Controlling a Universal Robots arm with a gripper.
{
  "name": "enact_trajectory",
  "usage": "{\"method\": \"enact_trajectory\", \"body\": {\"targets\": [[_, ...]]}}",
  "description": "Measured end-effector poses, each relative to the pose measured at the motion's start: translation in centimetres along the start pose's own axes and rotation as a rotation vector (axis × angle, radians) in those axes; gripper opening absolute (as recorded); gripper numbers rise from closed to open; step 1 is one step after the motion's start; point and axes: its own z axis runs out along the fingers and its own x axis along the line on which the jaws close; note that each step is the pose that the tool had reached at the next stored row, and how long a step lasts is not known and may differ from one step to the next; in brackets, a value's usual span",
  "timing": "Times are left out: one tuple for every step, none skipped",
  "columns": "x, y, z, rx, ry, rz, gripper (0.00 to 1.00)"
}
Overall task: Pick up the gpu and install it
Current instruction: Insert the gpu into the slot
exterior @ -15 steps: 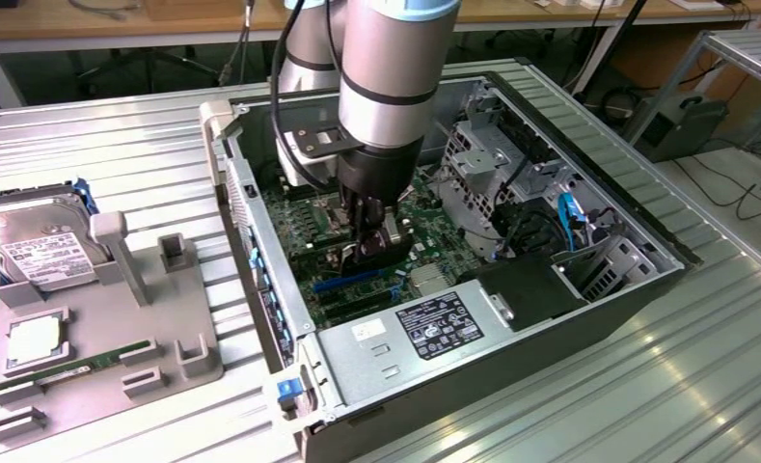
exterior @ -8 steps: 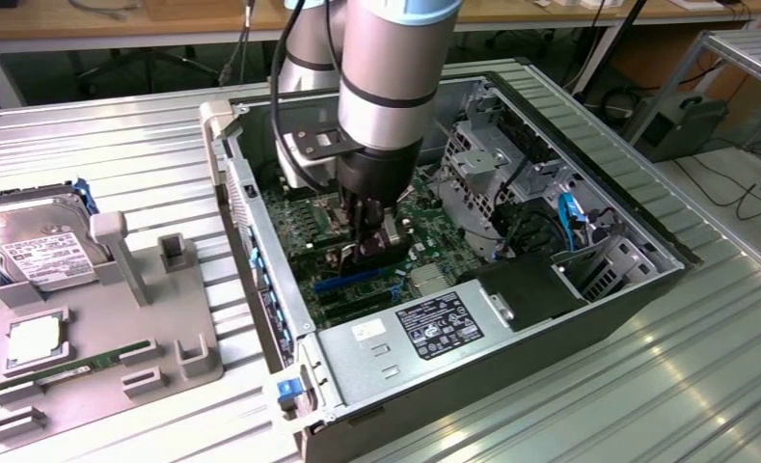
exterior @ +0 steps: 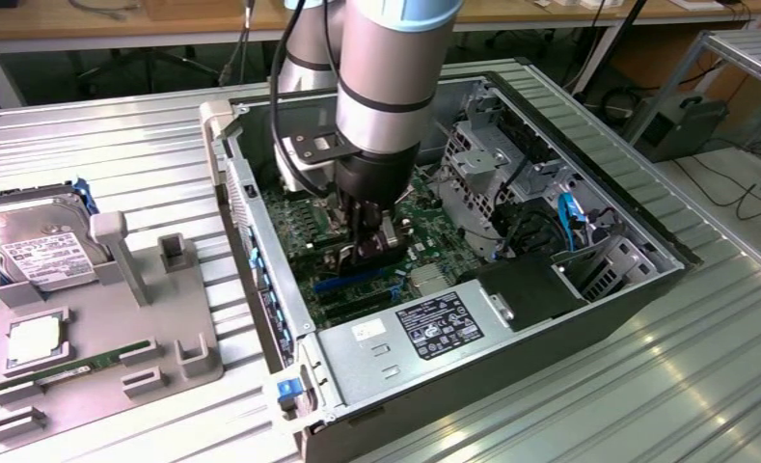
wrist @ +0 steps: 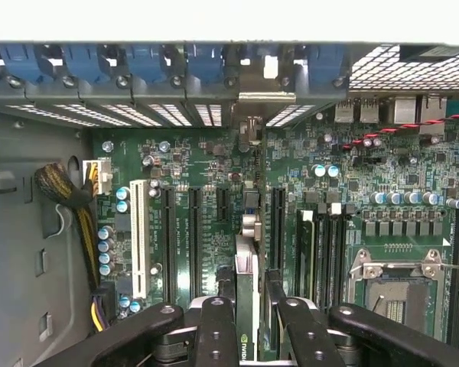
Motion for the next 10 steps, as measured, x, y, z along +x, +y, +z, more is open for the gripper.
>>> {"method": "enact_trajectory", "body": {"targets": [[0.0,0.02,0.13,0.0001,-0.0024,0.0,0.26],[0.01,0.05,0.21,0.0,-0.0036,0.0,0.26],[0.01,0.08,0.24,-0.0001,-0.0041,0.0,0.26],[0.01,0.11,0.26,-0.0002,-0.0043,0.0,0.26],[0.01,0.15,0.27,-0.0002,-0.0044,0.0,0.26],[0.0,0.18,0.29,-0.0001,-0.0046,0.0,0.26],[0.01,0.21,0.31,0.0001,-0.0049,0.0,0.26],[0.01,0.23,0.31,0.0001,-0.0049,0.0,0.26],[0.02,0.23,0.3,0.0,-0.0048,0.0,0.26],[0.03,0.24,0.3,0.0,-0.0047,0.0,0.26]]}}
